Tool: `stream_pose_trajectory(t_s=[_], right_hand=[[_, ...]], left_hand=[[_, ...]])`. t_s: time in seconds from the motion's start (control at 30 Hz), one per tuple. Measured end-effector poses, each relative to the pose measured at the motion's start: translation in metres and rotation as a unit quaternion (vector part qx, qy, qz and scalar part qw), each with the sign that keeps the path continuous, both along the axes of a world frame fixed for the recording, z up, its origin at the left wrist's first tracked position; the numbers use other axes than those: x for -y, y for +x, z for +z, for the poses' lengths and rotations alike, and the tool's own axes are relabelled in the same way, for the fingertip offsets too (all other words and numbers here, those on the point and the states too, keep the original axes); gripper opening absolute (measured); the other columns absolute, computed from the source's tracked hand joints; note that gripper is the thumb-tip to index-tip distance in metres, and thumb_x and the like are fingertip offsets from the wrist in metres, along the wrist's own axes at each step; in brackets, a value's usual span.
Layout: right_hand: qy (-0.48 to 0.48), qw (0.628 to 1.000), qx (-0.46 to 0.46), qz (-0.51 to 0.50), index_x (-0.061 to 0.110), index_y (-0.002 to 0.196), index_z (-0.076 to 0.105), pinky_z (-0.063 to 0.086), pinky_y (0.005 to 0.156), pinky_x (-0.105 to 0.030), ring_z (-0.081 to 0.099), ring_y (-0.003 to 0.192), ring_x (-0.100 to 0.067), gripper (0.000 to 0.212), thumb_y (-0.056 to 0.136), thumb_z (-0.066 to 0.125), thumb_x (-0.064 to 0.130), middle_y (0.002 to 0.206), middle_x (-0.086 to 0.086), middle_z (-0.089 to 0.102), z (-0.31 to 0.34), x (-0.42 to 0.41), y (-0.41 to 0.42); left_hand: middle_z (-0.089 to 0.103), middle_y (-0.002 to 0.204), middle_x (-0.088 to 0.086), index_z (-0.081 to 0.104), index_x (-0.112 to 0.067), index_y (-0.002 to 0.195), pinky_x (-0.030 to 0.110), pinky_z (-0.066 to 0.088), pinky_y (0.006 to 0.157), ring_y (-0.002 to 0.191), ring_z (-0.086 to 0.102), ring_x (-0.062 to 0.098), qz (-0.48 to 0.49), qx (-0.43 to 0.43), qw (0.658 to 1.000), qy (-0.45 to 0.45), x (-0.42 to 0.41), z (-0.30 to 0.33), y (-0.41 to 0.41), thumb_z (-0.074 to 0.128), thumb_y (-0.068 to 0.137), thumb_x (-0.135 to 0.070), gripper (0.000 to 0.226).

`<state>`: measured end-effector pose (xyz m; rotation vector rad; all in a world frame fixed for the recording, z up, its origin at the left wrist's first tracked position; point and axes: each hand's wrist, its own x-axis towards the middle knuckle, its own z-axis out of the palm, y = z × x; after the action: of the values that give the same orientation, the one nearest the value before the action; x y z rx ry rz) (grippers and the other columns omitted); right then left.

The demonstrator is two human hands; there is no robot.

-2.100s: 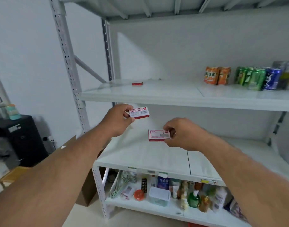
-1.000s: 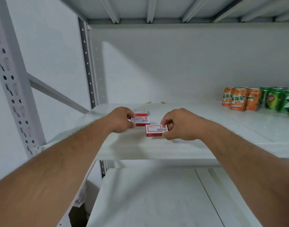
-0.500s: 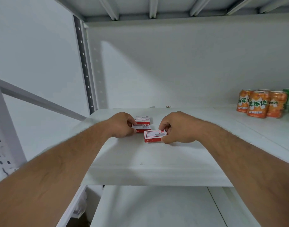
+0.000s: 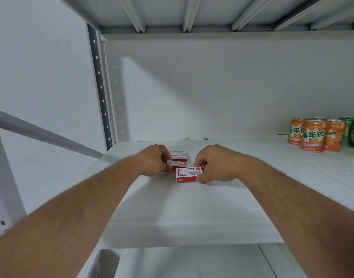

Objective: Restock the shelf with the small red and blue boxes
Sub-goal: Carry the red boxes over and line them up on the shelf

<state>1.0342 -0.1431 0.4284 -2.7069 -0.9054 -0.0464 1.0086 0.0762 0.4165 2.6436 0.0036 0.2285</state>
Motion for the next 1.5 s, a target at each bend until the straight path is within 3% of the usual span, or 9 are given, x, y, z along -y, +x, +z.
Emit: stream_pose_trajectory(t_s=[0.4, 0.57, 0.7, 0.83, 0.93, 1.03, 1.17, 1.37, 1.5], right_hand=[[-0.001, 1.0, -0.022, -0.008, 0.022, 0.11, 0.073, 0.046, 0.071, -0.021, 0.063, 0.088, -0.011, 0.035, 0.078, 0.083, 0.032, 0.088, 0.018, 0.061, 0.001, -0.019, 0.0], [-0.002, 0.999, -0.029, -0.015, 0.023, 0.108, 0.073, 0.044, 0.067, -0.019, 0.062, 0.084, -0.008, 0.031, 0.079, 0.082, 0.032, 0.086, 0.019, 0.061, 0.001, -0.022, 0.0], [0.002, 0.999, -0.027, -0.019, 0.023, 0.106, 0.074, 0.045, 0.066, -0.019, 0.063, 0.084, -0.008, 0.029, 0.08, 0.081, 0.032, 0.086, 0.018, 0.063, 0.001, -0.023, 0.001], [0.011, 0.999, -0.027, -0.036, 0.021, 0.118, 0.067, 0.054, 0.087, -0.027, 0.064, 0.099, -0.013, 0.045, 0.08, 0.082, 0.037, 0.105, 0.01, 0.064, -0.001, -0.021, -0.002], [0.017, 0.998, -0.038, -0.047, 0.023, 0.13, 0.058, 0.052, 0.096, -0.033, 0.061, 0.107, -0.014, 0.063, 0.076, 0.082, 0.045, 0.119, 0.008, 0.062, -0.002, -0.018, -0.001], [0.021, 0.997, -0.044, -0.053, 0.021, 0.127, 0.057, 0.053, 0.096, -0.033, 0.061, 0.11, -0.014, 0.055, 0.079, 0.079, 0.036, 0.122, 0.007, 0.062, -0.003, -0.019, -0.002], [0.04, 0.997, -0.051, -0.047, 0.023, 0.12, 0.059, 0.055, 0.093, -0.032, 0.063, 0.106, -0.013, 0.044, 0.08, 0.077, 0.027, 0.117, 0.008, 0.064, -0.006, -0.023, -0.001], [0.057, 0.996, -0.051, -0.041, 0.02, 0.123, 0.06, 0.053, 0.095, -0.032, 0.062, 0.108, -0.015, 0.049, 0.08, 0.08, 0.029, 0.12, 0.006, 0.063, -0.008, -0.026, 0.004], [0.074, 0.995, -0.053, -0.05, 0.02, 0.12, 0.06, 0.054, 0.09, -0.03, 0.063, 0.104, -0.014, 0.05, 0.077, 0.082, 0.034, 0.116, 0.006, 0.066, -0.008, -0.027, 0.008]], left_hand=[[0.06, 0.096, -0.007, 0.067, -0.014, 0.106, 0.012, 0.039, 0.055, 0.082, 0.055, 0.011, 0.009, 0.014, 1.0, 0.01, -0.006, -0.002, 0.0, 0.072, 0.086, -0.027, 0.024], [0.063, 0.11, -0.003, 0.068, -0.015, 0.109, 0.013, 0.039, 0.055, 0.087, 0.057, 0.013, 0.014, 0.017, 1.0, -0.017, -0.004, -0.002, 0.001, 0.076, 0.083, -0.028, 0.031], [0.06, 0.117, -0.003, 0.063, -0.017, 0.118, 0.021, 0.046, 0.072, 0.093, 0.06, 0.016, 0.033, 0.013, 0.998, -0.059, -0.008, -0.003, 0.0, 0.076, 0.082, -0.023, 0.039], [0.062, 0.115, -0.004, 0.06, -0.015, 0.126, 0.025, 0.053, 0.076, 0.094, 0.064, 0.017, 0.029, -0.016, 0.995, -0.098, -0.015, 0.0, -0.009, 0.062, 0.086, -0.007, 0.041], [0.063, 0.109, -0.01, 0.053, -0.017, 0.132, 0.029, 0.05, 0.096, 0.108, 0.061, 0.013, 0.008, -0.069, 0.994, -0.087, -0.014, 0.001, -0.019, 0.075, 0.079, -0.026, 0.058], [0.061, 0.118, -0.008, 0.05, -0.022, 0.13, 0.03, 0.047, 0.099, 0.109, 0.059, 0.013, 0.012, -0.079, 0.995, -0.053, -0.011, -0.003, -0.023, 0.083, 0.068, -0.048, 0.074], [0.066, 0.11, -0.007, 0.059, -0.022, 0.116, 0.023, 0.049, 0.086, 0.098, 0.063, 0.01, 0.015, -0.045, 0.996, -0.07, -0.01, -0.009, -0.018, 0.086, 0.067, -0.042, 0.06], [0.071, 0.107, -0.005, 0.065, -0.021, 0.109, 0.031, 0.054, 0.093, 0.098, 0.067, 0.012, 0.01, -0.036, 0.994, -0.099, -0.012, -0.013, -0.01, 0.085, 0.068, -0.032, 0.047], [0.071, 0.106, -0.006, 0.065, -0.021, 0.109, 0.025, 0.054, 0.086, 0.097, 0.067, 0.011, 0.012, -0.031, 0.994, -0.104, -0.012, -0.014, -0.008, 0.084, 0.069, -0.027, 0.044]])
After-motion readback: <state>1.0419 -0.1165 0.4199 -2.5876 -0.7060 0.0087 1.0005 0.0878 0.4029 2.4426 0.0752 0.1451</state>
